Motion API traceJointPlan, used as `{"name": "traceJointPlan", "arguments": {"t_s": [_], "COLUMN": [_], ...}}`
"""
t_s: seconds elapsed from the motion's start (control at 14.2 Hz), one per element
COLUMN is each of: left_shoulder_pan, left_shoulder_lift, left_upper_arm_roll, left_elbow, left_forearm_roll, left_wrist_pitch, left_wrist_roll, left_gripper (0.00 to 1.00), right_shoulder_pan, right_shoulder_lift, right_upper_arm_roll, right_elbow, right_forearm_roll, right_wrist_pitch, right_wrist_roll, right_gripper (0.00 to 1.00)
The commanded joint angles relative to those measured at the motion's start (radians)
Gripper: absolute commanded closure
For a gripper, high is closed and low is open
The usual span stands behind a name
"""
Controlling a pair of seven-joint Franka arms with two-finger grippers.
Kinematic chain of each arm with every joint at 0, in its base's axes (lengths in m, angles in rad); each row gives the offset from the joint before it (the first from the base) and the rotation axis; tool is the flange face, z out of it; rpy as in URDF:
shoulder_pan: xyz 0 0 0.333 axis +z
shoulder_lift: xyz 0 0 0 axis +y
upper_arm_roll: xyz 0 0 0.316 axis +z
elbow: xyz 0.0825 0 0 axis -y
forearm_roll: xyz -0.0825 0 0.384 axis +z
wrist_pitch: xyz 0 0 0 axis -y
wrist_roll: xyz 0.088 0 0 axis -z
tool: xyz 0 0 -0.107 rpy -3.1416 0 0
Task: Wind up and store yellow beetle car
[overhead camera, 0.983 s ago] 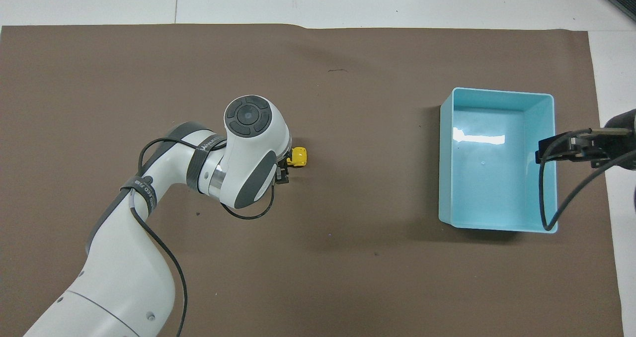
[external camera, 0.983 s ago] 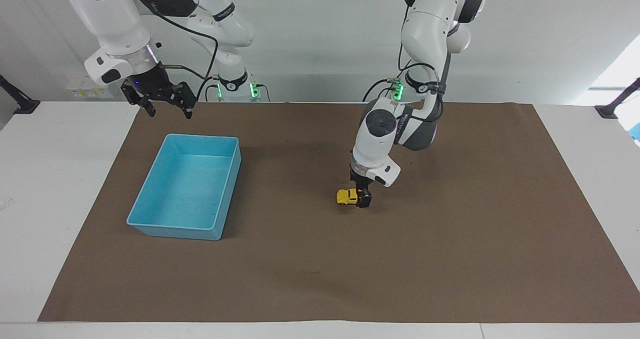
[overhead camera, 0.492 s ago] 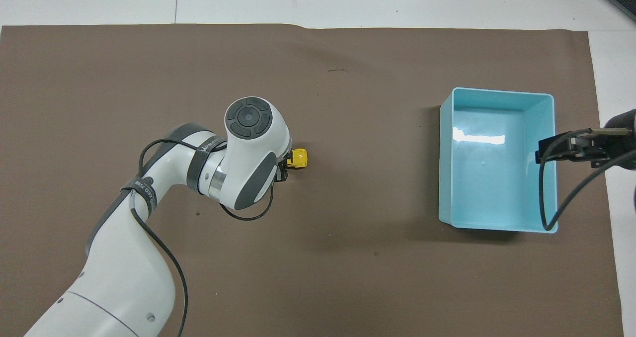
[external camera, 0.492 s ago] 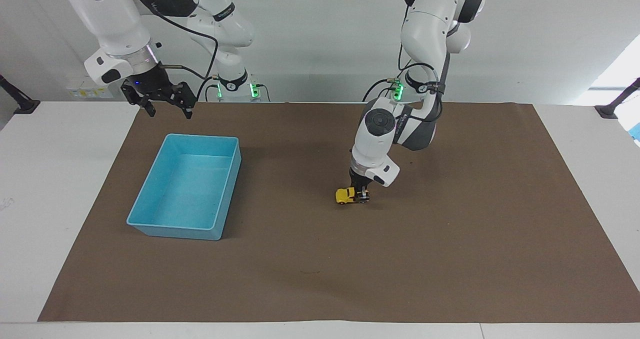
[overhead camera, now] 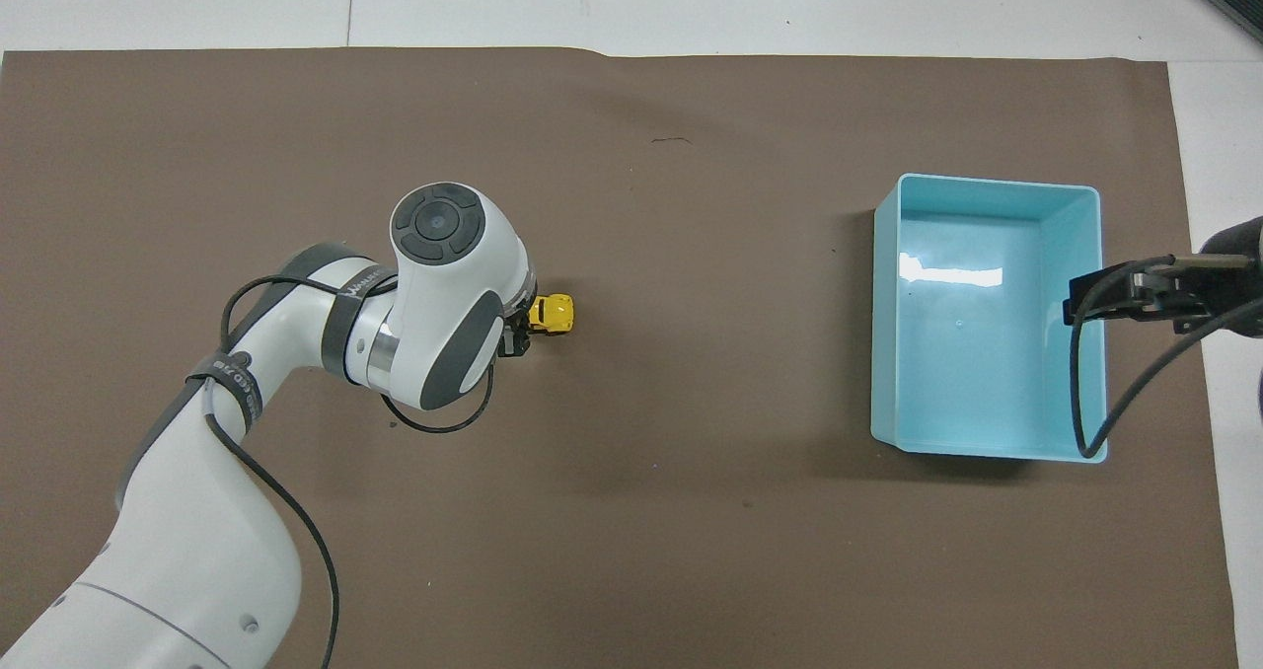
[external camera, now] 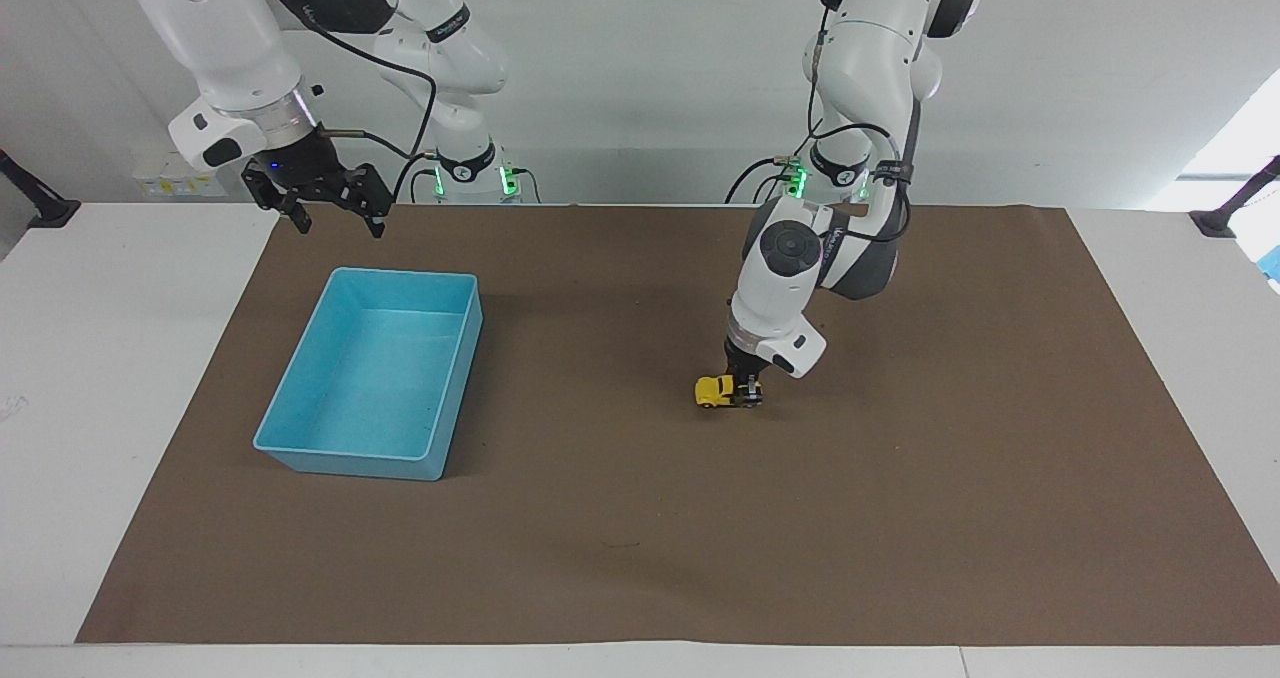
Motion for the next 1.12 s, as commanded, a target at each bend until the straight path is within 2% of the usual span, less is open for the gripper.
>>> {"name": "traceJointPlan", "arguments": {"t_s": [0.0,0.42,0.49,0.56,0.63,0.7,0.84,1.05], "left_shoulder_pan": [0.066,0.106,0.106,0.108,0.108,0.108,0.113,0.113], "left_shoulder_lift": [0.014,0.012,0.012,0.012,0.014,0.009,-0.015,-0.054], "left_upper_arm_roll": [0.005,0.014,0.014,0.015,0.017,0.017,0.017,0.014], "left_elbow": [-0.043,-0.063,-0.063,-0.06,-0.046,-0.026,0.04,0.061], "left_forearm_roll": [0.016,0.024,0.024,0.024,0.024,0.033,0.033,0.033], "left_wrist_pitch": [0.035,0.048,0.048,0.045,0.028,-0.001,-0.111,-0.146], "left_wrist_roll": [0.053,0.124,0.127,0.129,0.138,0.145,0.145,0.145], "left_gripper": [0.8,0.77,0.73,0.57,0.11,0.0,0.0,0.0], "right_shoulder_pan": [-0.015,-0.015,-0.015,-0.015,-0.015,-0.015,-0.016,-0.015], "right_shoulder_lift": [-0.01,-0.01,-0.01,-0.01,-0.01,-0.01,-0.01,-0.01], "right_upper_arm_roll": [0.007,0.007,0.007,0.007,0.007,0.007,0.007,0.007], "right_elbow": [-0.001,-0.001,-0.001,-0.001,-0.001,-0.001,-0.001,-0.001], "right_forearm_roll": [0.023,0.023,0.023,0.023,0.023,0.023,0.023,0.023], "right_wrist_pitch": [0.002,0.002,0.002,0.002,0.002,0.002,0.002,0.002], "right_wrist_roll": [-0.028,-0.029,-0.029,-0.029,-0.029,-0.029,-0.029,-0.029], "right_gripper": [0.0,0.0,0.0,0.0,0.0,0.0,0.0,0.0]}}
